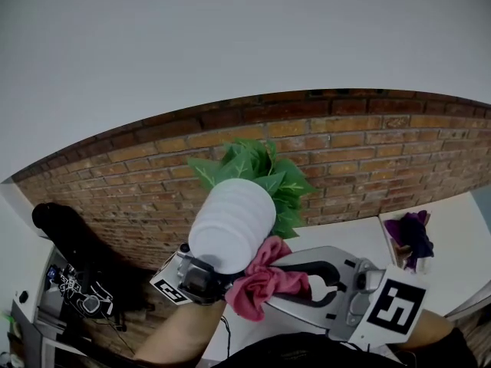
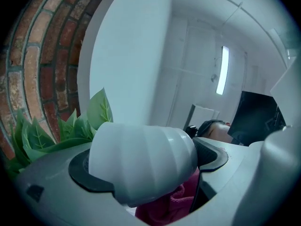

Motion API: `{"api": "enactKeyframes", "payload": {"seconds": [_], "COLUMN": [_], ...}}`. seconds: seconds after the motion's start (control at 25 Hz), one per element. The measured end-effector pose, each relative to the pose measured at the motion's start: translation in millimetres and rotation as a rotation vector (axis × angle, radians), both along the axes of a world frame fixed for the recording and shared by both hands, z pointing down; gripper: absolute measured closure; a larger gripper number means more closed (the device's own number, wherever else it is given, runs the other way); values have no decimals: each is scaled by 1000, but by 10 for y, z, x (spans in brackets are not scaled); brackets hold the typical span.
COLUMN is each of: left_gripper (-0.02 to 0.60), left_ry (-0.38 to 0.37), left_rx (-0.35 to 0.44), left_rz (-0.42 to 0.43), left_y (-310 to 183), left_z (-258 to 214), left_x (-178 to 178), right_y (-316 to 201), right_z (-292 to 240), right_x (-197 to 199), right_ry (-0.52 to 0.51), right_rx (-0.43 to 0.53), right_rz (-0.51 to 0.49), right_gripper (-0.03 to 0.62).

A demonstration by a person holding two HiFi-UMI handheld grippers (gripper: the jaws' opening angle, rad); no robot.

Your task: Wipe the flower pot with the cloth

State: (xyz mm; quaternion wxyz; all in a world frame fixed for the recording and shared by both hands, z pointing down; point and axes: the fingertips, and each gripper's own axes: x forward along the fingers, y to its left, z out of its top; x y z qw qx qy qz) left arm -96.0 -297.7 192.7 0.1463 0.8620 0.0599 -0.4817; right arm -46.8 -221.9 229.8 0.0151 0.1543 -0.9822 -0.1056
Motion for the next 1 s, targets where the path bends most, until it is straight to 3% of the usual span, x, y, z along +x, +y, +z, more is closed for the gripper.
{"api": "enactKeyframes", "payload": {"seconds": [0.2,0.6,0.72,0.88,1.0], "left_gripper": [43,44,44,44,44], "left_ry": [8,-95,-235,-527,-719], "left_rx": [-33,57,103,192,265], "left_rz": [26,-5,-71,-169,-195], "left_y": [-41,86,38,-29,-20], "left_z": [14,43,172,479,734], "left_x": [-7,164,282,487,676], "right_y": [-207,-708,-692,-755,-698], "right_z": [63,349,403,248,25], "right_x": [-95,337,439,730,743], "right_ry": [15,-10,-20,-123,-140], "right_rx": [-46,-157,-196,-233,-181], "right_rz": [63,207,184,196,160], "right_gripper": [488,488,488,488,488]}}
